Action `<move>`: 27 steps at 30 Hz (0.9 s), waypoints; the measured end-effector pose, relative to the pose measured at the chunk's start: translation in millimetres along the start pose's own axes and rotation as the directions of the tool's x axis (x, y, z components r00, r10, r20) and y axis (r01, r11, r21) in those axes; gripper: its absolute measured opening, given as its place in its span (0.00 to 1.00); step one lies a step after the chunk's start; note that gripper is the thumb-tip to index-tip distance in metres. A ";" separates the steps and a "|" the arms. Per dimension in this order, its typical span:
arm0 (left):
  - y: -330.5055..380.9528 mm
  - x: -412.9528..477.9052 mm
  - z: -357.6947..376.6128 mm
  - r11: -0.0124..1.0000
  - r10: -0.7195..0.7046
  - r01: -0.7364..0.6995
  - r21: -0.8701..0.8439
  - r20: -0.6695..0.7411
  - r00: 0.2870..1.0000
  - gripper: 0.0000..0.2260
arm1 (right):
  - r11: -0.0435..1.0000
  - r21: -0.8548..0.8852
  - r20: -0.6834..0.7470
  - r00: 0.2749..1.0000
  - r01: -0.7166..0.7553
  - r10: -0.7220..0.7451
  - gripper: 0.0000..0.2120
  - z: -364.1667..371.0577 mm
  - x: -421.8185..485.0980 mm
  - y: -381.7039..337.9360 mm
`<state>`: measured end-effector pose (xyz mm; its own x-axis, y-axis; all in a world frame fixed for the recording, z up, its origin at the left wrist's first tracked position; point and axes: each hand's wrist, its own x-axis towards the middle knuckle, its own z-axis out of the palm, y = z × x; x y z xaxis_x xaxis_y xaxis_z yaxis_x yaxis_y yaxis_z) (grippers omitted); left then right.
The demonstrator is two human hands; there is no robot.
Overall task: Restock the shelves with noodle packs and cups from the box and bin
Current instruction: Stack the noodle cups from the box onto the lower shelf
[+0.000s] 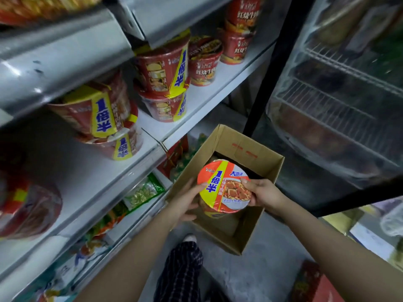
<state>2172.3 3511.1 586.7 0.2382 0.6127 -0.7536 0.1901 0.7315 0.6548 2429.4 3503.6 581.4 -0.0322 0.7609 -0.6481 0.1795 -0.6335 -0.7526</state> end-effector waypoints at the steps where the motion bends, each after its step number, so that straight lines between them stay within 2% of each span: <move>1: 0.0 -11.0 -0.6 1.000 0.006 -0.005 -0.010 0.005 1.000 0.43 | 1.000 0.016 0.017 1.000 0.002 -0.002 0.33 -0.2 -11.4 -1.4; 3: -0.9 -29.9 -3.1 0.999 0.019 -0.018 -0.029 0.027 0.999 0.43 | 0.999 0.032 0.035 0.999 0.023 -0.024 0.32 -0.1 -35.1 -5.2; 5: -2.5 -48.9 -2.9 0.999 0.008 -0.004 -0.038 0.107 0.994 0.44 | 0.998 0.035 0.031 0.998 0.049 -0.050 0.28 0.3 -58.2 -7.0; 9: -8.5 -91.7 10.0 1.000 0.012 -0.010 -0.007 0.205 0.979 0.32 | 0.995 0.065 0.024 0.997 0.073 -0.074 0.25 1.9 -102.3 0.1; 13: -21.2 -127.0 21.0 0.997 0.079 -0.073 -0.039 0.203 0.976 0.35 | 0.990 0.027 -0.005 0.991 0.136 -0.136 0.25 8.5 -145.2 1.7; 16: -30.1 -148.3 26.4 0.988 0.127 -0.111 -0.108 0.161 0.979 0.36 | 0.977 -0.038 -0.043 0.976 0.212 -0.213 0.23 17.6 -176.0 2.0; 19: -34.6 -166.3 35.2 0.983 0.163 -0.151 -0.102 0.128 0.978 0.39 | 0.963 -0.076 -0.080 0.961 0.260 -0.266 0.22 21.7 -200.7 7.8; 24: -35.2 -190.8 46.0 0.976 0.185 -0.176 -0.127 0.065 0.981 0.45 | 0.951 -0.085 -0.069 0.951 0.296 -0.302 0.17 24.8 -245.8 10.8; 27: -31.3 -203.2 47.9 0.970 0.219 -0.208 -0.123 0.081 0.972 0.43 | 0.945 -0.114 -0.081 0.945 0.308 -0.318 0.26 29.3 -270.9 14.8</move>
<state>2163.6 3349.4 722.2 0.3504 0.7315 -0.5849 0.0177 0.6192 0.7850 2412.0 3284.0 742.4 -0.0079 0.9315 -0.3636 0.2712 -0.3480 -0.8974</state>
